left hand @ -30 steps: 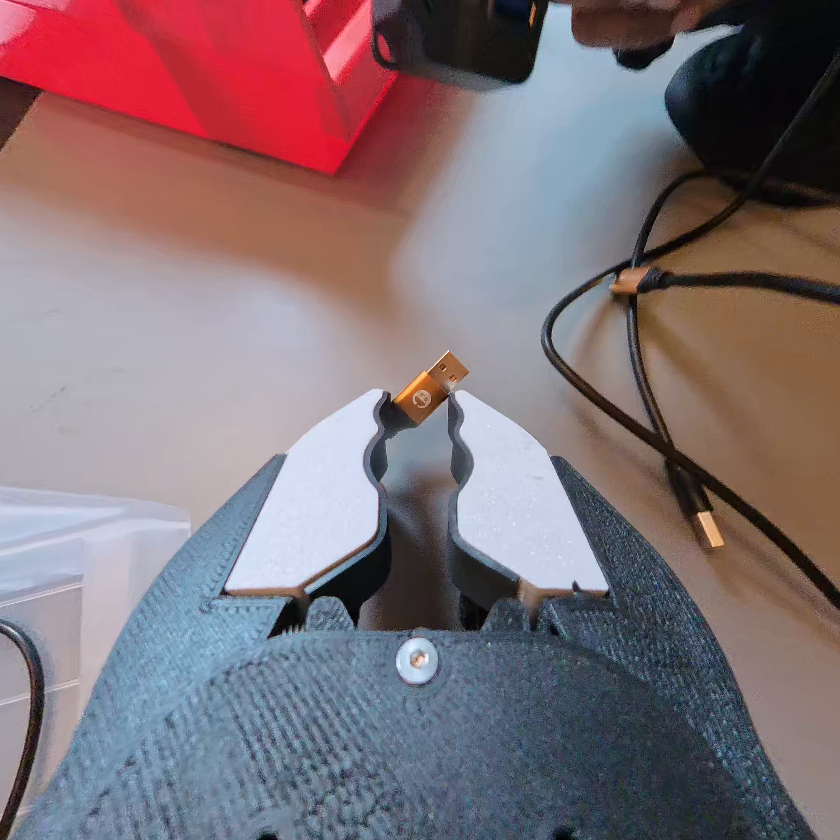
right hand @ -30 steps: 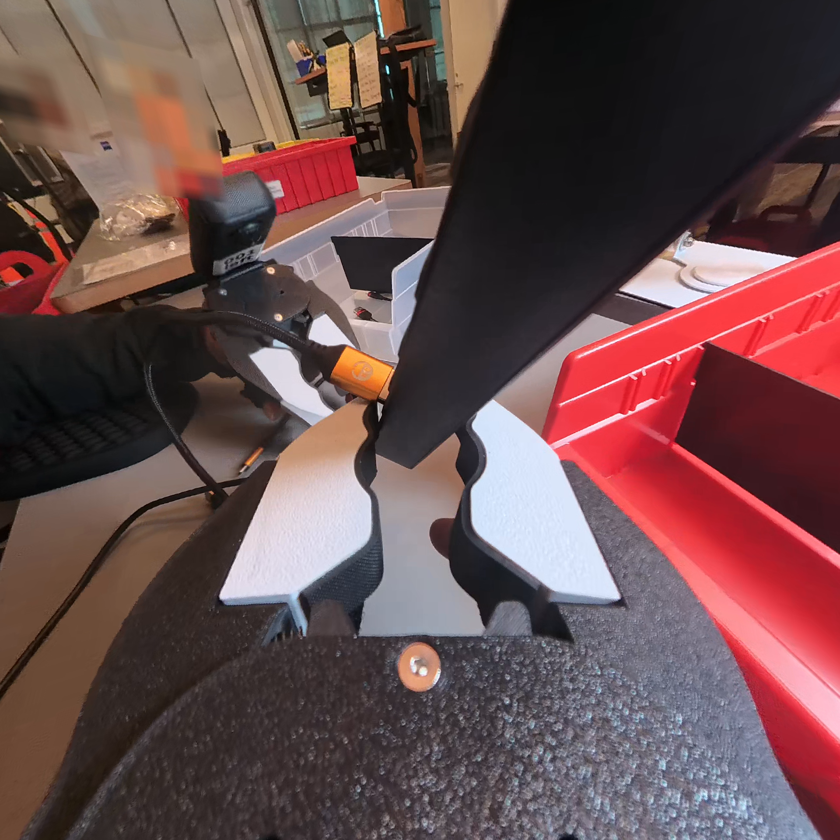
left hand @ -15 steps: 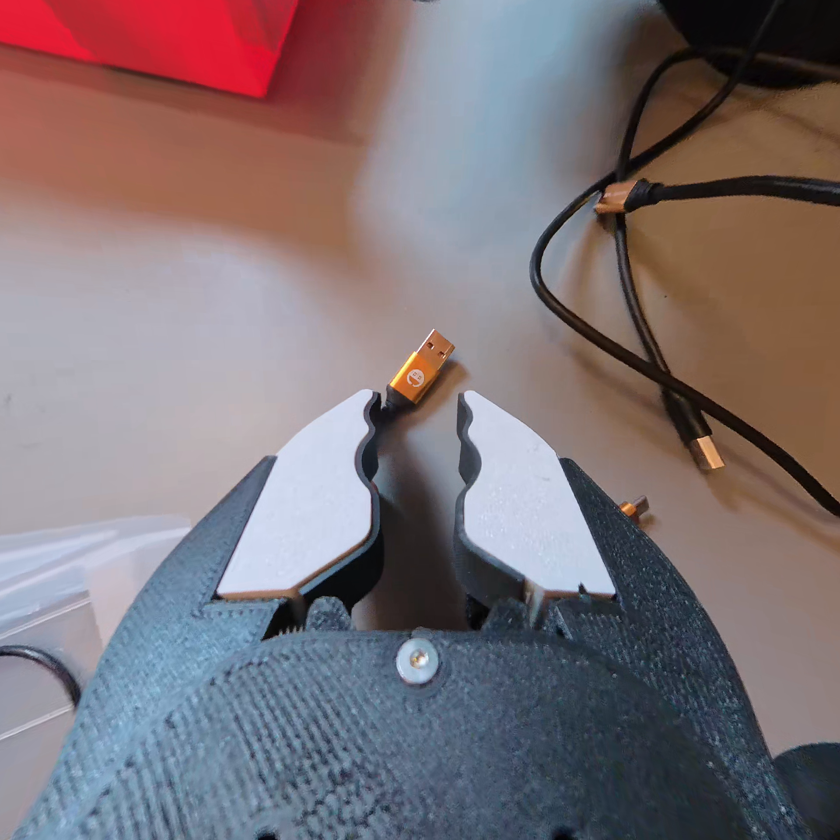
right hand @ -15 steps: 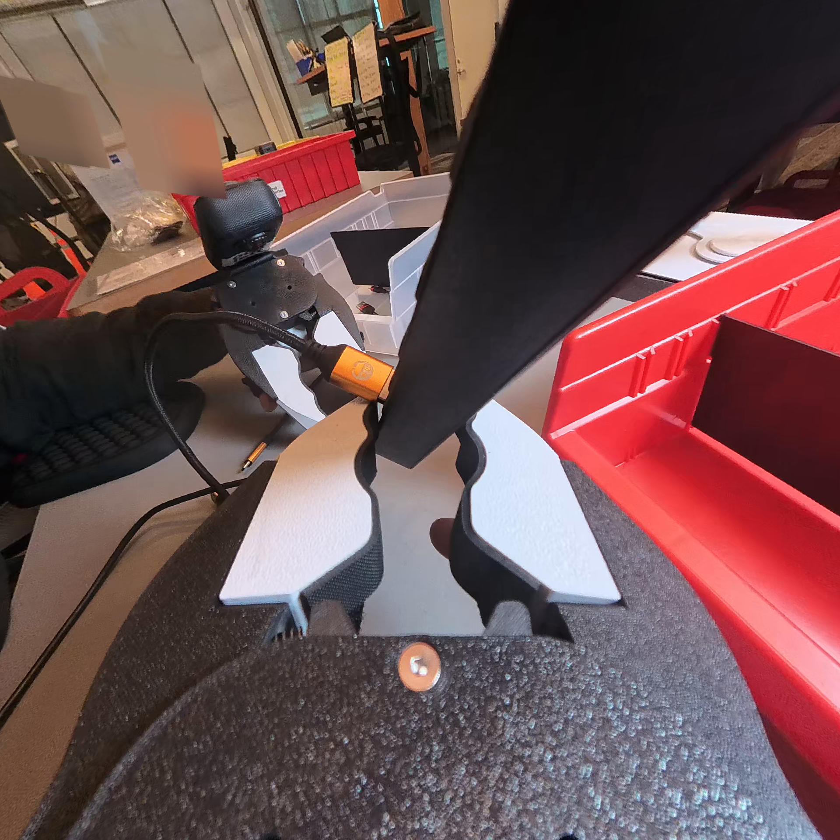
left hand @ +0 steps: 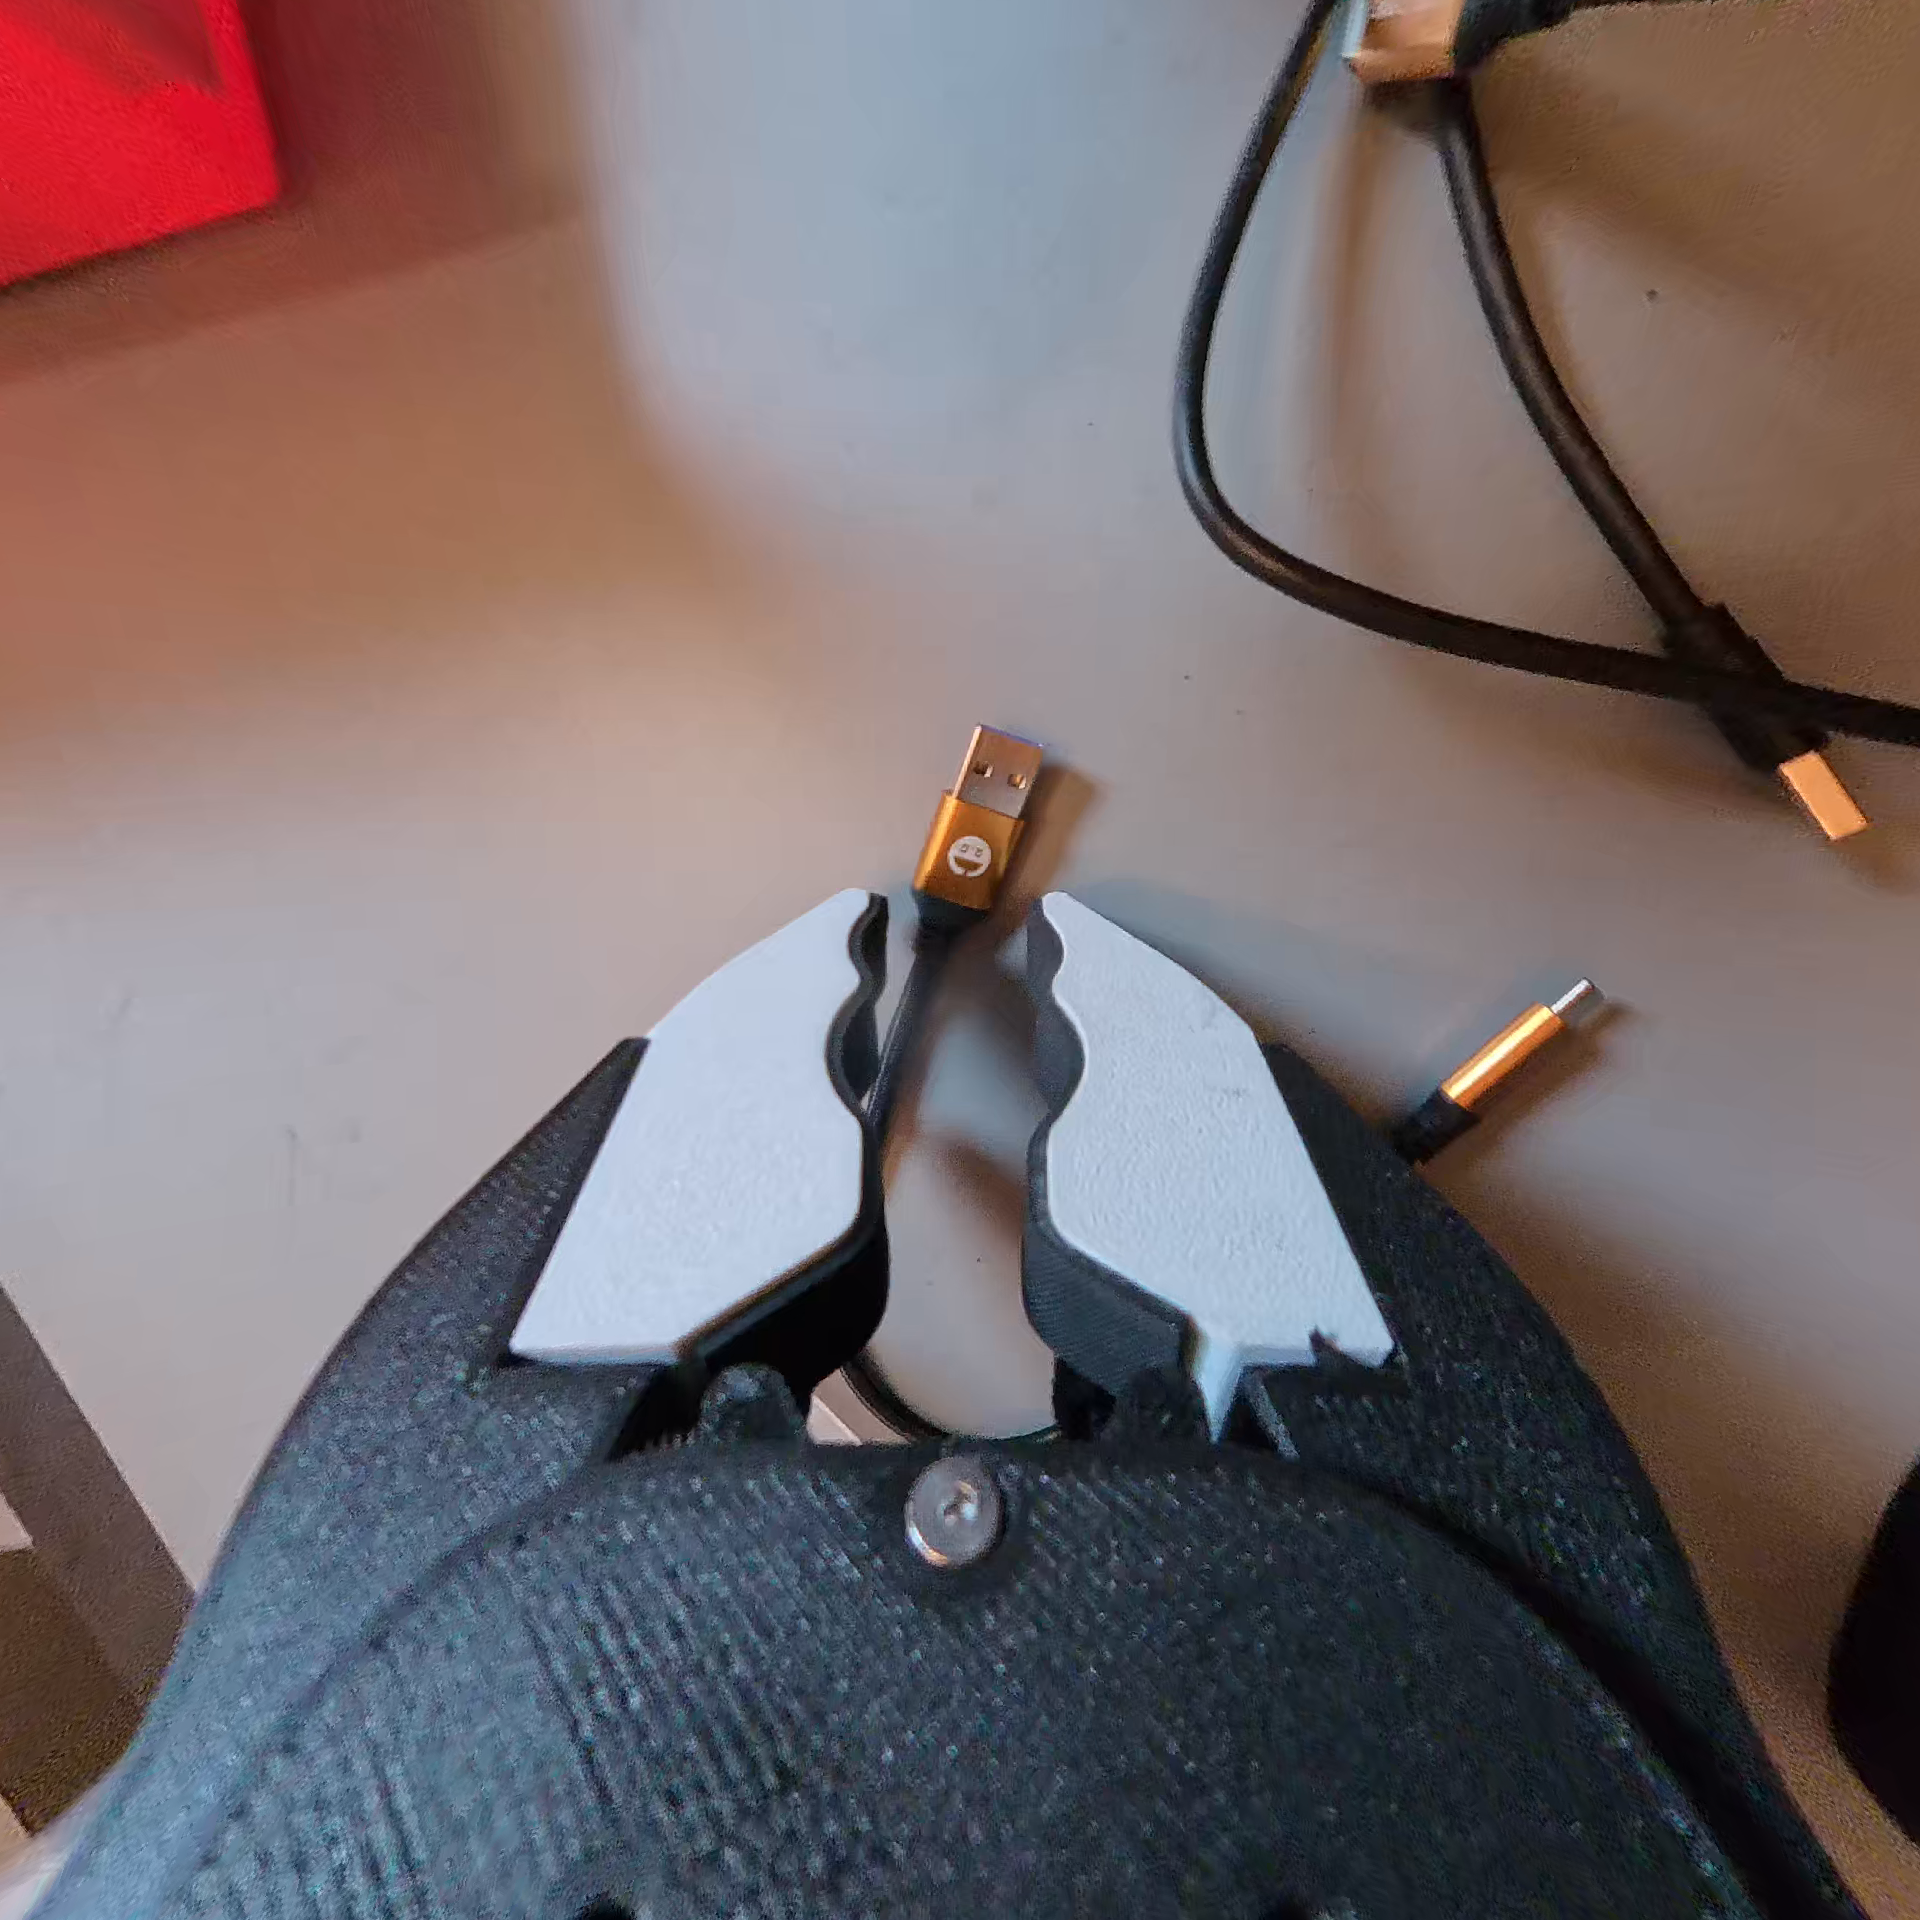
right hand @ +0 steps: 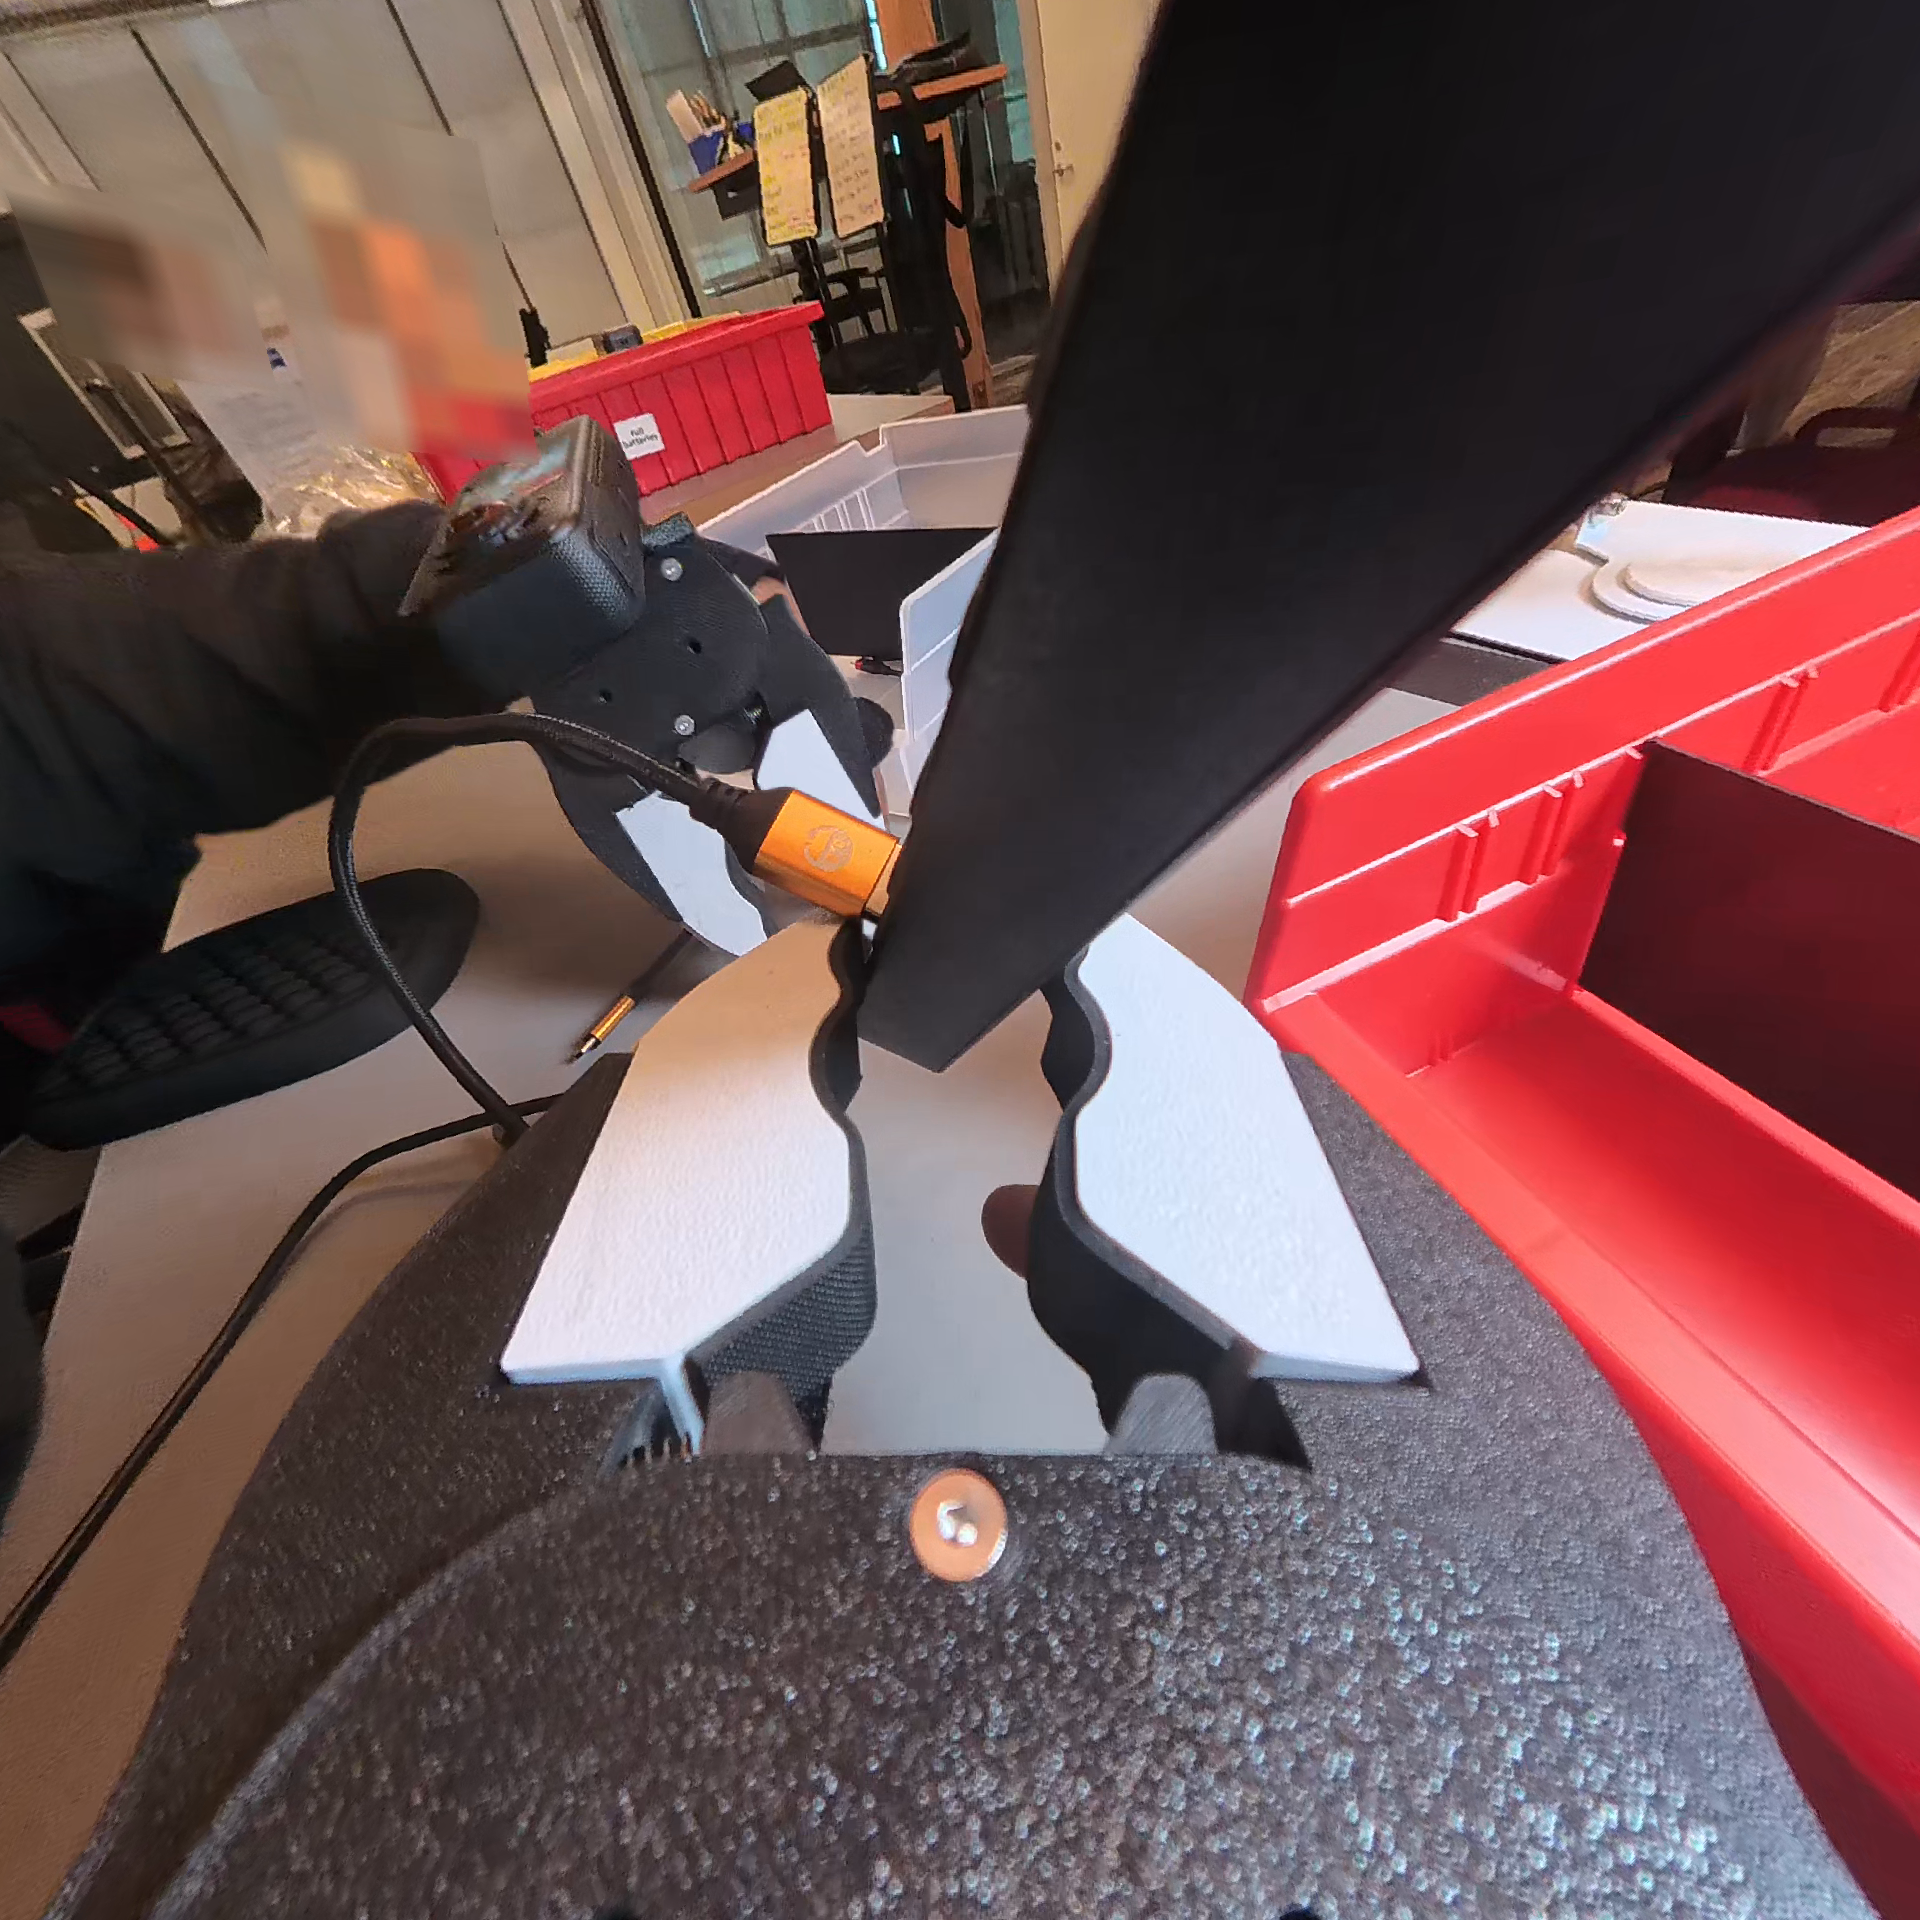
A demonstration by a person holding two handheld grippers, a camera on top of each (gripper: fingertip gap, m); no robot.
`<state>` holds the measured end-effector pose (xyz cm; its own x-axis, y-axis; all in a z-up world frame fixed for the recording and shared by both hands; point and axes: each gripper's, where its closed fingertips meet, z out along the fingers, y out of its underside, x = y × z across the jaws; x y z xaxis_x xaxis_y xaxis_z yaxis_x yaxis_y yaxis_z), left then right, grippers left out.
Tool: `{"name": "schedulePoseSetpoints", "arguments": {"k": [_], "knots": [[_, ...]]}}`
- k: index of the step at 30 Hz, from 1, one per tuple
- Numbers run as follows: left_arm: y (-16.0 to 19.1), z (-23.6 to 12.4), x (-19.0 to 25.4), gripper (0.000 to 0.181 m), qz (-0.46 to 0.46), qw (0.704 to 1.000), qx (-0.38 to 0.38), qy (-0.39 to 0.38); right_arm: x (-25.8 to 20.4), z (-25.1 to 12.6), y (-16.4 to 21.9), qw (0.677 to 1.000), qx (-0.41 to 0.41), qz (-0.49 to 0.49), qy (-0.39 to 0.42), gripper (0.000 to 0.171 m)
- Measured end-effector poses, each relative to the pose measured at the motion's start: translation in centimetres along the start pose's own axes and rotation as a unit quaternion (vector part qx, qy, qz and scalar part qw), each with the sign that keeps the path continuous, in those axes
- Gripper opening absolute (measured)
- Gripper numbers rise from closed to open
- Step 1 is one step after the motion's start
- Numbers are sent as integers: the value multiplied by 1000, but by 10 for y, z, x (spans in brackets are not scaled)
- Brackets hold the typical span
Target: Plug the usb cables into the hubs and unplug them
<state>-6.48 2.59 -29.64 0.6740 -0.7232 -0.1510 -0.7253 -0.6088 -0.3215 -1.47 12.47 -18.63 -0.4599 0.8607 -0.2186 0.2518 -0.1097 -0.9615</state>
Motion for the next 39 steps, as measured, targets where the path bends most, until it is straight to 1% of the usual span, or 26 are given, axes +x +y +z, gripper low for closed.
{"name": "schedulePoseSetpoints", "arguments": {"k": [1, 3, 5, 6, 10, 13, 15, 17, 21, 23, 25, 29, 32, 34, 39], "knots": [[0, 0, 2, 21, 8, 1000, 0, 14, 0, 0, 0, 1000, 1, -1, 1, 32], [0, 1, 3, 20, 8, 1000, 3, 29, 1, -2, -2, 1000, 2, -2, 3, 32], [0, 1, 6, 15, -3, 999, 11, 48, 2, -3, -3, 1000, 4, -4, 6, 32], [-1, 2, 5, 15, -12, 999, 21, 46, 2, -3, -4, 1000, 5, -4, 7, 32], [-5, 3, 0, 14, -95, 993, 65, -3, 5, -3, -3, 1000, -3, -9, 22, 32], [-6, -9, 5, 14, -175, 980, 96, -22, 10, -3, 1, 998, -22, -22, 50, 32], [-6, -30, 3, 14, -220, 967, 117, -47, 12, -2, 3, 997, -34, -26, 68, 32], [-6, -63, -3, 14, -259, 953, 141, -74, 15, -2, 6, 995, -46, -28, 83, 32], [-7, -130, -7, 14, -294, 935, 167, -110, 17, -1, 8, 992, -61, -36, 104, 32], [-17, -157, -5, 14, -299, 931, 173, -117, 16, -1, 8, 991, -64, -37, 109, 32], [-31, -176, 0, 14, -299, 932, 172, -108, 15, 0, 10, 990, -69, -42, 116, 32], [-64, -198, 11, 13, -283, 940, 175, -72, 11, 5, 15, 987, -84, -54, 123, 32], [-88, -207, 18, 13, -275, 943, 186, -32, 10, 8, 21, 984, -99, -70, 130, 32], [-101, -203, 21, 13, -276, 943, 184, -8, 8, 11, 24, 982, -108, -80, 133, 32], [-111, -152, 21, 13, -292, 944, 147, 35, 4, 16, 33, 978, -128, -100, 133, 32]]}}
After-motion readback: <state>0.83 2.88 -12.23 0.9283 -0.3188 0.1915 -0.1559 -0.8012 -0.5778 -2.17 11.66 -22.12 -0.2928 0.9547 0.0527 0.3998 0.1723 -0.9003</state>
